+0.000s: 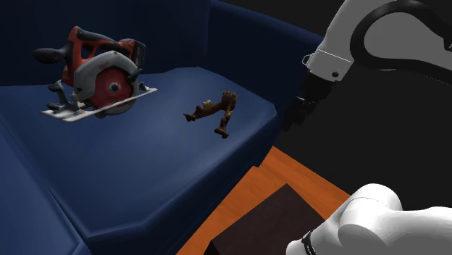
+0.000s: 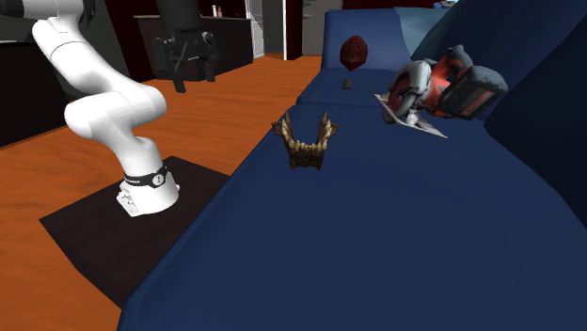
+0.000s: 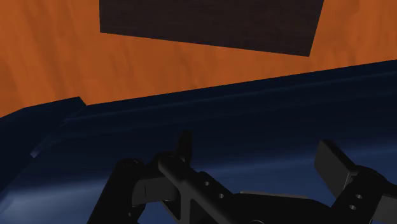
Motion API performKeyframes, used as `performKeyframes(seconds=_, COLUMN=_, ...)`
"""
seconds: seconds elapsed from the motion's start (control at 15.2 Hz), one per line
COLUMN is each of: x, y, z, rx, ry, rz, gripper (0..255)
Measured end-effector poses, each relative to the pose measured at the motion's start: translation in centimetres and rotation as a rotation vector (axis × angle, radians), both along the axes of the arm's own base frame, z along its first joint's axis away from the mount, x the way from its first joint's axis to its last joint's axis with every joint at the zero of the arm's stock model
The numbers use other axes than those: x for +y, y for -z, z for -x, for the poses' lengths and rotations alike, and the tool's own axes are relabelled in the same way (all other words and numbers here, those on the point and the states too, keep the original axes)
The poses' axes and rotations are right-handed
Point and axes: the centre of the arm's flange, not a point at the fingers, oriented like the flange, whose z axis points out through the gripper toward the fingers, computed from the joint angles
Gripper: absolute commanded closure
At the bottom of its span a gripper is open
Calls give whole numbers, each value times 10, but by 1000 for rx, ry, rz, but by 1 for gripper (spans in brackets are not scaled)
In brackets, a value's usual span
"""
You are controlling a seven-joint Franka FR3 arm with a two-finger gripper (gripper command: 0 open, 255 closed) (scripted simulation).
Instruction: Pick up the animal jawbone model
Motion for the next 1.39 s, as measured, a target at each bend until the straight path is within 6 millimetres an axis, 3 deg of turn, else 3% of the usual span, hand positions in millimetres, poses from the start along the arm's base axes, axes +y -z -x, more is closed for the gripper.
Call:
performKeyframes(seconds=0.2, x=9, y=6, z=-10, rx=-8, ry=43, rz=8, gripper=0)
performKeyframes(seconds=0.4, x=24, y=17, z=-39, rx=-28, ry=145, rz=25, gripper=0)
performKeyframes(seconds=0.92, x=53, y=47, z=-126, rx=-89, ry=438, rz=74, gripper=0)
performKeyframes(seconds=1.12, x=57, y=57, z=-168, rx=-112, ry=549, rz=90, gripper=0)
performKeyframes(seconds=1.39, x=53, y=70, z=-204, rx=-137, ry=674, rz=109, gripper=0)
